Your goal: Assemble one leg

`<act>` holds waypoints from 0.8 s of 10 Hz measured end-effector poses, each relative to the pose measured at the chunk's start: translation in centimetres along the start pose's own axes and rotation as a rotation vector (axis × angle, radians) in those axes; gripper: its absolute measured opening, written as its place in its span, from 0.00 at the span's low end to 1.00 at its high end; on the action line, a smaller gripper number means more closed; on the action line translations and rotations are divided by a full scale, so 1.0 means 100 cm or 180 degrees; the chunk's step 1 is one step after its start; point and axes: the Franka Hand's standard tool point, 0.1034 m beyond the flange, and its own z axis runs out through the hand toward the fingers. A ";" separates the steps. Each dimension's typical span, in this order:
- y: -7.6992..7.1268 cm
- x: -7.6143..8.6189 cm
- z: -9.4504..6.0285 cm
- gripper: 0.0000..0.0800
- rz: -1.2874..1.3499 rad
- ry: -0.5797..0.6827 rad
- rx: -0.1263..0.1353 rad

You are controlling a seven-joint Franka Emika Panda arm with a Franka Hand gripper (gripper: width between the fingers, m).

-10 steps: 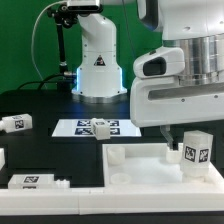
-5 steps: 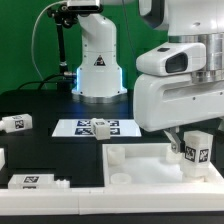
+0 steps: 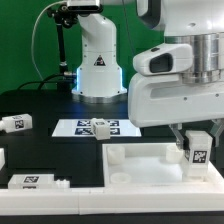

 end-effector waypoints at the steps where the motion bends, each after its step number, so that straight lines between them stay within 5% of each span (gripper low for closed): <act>1: 0.002 0.000 0.001 0.37 0.0382 -0.0012 0.0044; 5: -0.006 -0.005 0.002 0.37 0.2600 -0.0158 0.0148; 8: -0.006 -0.005 0.002 0.37 0.2888 -0.0184 0.0186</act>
Offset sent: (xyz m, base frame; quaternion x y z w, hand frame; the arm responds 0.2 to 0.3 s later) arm -0.0102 0.0099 -0.0028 -0.0052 -0.0352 0.3527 0.9350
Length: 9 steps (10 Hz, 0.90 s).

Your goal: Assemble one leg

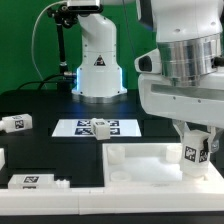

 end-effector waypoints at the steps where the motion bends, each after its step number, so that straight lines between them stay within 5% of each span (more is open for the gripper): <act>1: 0.000 -0.001 0.000 0.61 -0.0263 0.0025 -0.0019; 2: -0.002 -0.004 0.001 0.61 -0.0609 0.0068 -0.0049; 4: -0.002 -0.001 -0.001 0.79 -0.1844 0.0049 -0.0118; 9: -0.002 0.002 -0.001 0.81 -0.3412 0.0047 -0.0188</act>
Offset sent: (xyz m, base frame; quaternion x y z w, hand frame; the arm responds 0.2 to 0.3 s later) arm 0.0168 -0.0020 0.0029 -0.0346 -0.0157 -0.4319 0.9011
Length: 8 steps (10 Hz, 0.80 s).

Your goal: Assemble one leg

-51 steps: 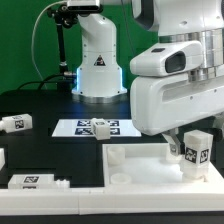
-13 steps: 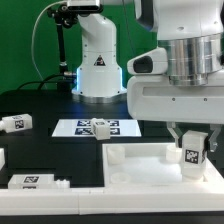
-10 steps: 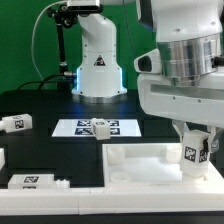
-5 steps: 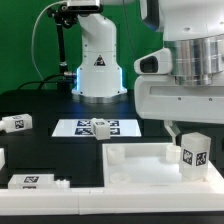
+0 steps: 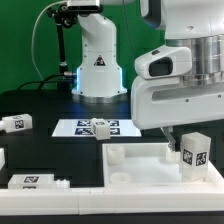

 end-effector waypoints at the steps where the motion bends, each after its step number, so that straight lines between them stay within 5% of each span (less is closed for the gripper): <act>1: 0.007 0.001 -0.001 0.81 -0.0373 0.0000 -0.0036; 2: 0.011 0.002 -0.001 0.81 -0.0828 -0.0005 -0.0109; 4: 0.010 0.002 0.000 0.81 -0.0803 -0.0003 -0.0104; 5: 0.010 0.002 0.000 0.70 -0.0809 -0.0003 -0.0104; 6: 0.009 0.002 0.000 0.70 -0.0653 0.0001 -0.0092; 7: 0.008 0.002 0.000 0.47 -0.0374 0.0004 -0.0087; 8: 0.009 0.002 0.000 0.36 -0.0203 0.0007 -0.0089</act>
Offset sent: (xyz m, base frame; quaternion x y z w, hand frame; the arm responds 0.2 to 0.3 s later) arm 0.0000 0.0000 0.0000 0.0000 0.0000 0.0650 0.9979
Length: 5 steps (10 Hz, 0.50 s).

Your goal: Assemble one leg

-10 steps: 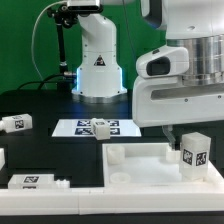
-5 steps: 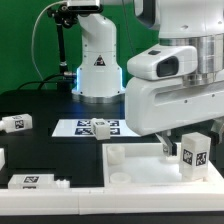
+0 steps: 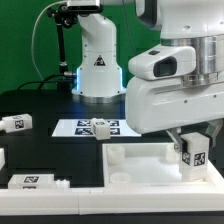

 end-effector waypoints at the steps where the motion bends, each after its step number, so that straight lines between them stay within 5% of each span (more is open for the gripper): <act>1: 0.000 0.001 0.000 0.36 0.0318 0.0021 0.0001; 5: 0.001 0.000 -0.002 0.36 0.2536 0.0080 0.0097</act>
Offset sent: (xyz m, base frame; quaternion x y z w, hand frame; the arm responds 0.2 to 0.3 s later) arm -0.0069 -0.0072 0.0112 -0.0103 0.0271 0.3687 0.9291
